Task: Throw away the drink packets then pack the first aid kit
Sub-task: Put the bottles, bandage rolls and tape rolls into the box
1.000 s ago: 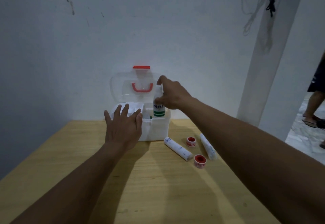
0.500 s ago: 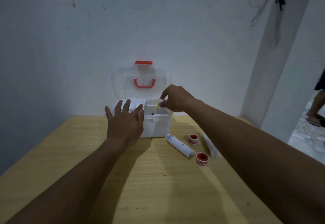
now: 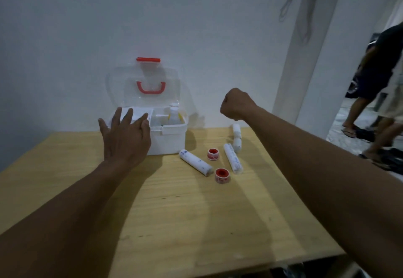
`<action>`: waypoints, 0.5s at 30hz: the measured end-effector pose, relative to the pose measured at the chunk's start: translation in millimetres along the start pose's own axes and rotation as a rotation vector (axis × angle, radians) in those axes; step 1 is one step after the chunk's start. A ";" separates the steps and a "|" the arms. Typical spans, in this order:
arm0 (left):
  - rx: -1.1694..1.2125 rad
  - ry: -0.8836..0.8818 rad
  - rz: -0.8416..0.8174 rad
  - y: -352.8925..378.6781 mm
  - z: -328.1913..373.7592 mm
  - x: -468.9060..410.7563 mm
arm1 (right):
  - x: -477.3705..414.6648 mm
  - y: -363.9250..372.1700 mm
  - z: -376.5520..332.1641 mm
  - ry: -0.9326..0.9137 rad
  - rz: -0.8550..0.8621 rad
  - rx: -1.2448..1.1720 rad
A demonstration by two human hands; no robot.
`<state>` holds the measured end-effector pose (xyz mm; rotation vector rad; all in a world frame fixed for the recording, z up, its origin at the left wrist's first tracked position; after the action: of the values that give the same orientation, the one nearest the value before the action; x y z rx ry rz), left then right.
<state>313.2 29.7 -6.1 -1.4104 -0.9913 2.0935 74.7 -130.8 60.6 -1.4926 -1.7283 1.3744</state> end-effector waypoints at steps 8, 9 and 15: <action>0.006 0.002 0.041 0.3 -0.7 -0.4 | 21.2 62.7 68.5 0.305 -0.441 0.146; 0.005 0.001 0.046 0.5 -1.1 -0.6 | 23.5 68.9 74.2 0.357 -0.479 0.124; -0.002 -0.003 0.072 2.5 -2.4 -2.0 | 17.8 77.8 87.5 0.455 -0.551 0.035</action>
<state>316.3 27.5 -7.2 -1.4648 -0.9570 2.1471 30.7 -154.5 -46.7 -1.0801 -1.6304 0.7121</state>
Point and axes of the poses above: each hand's wrist, its own x-axis away from the middle knuckle, its own y-axis out of the palm, z = x × y, the point moved 10 cm from there along -x, towards the middle knuckle
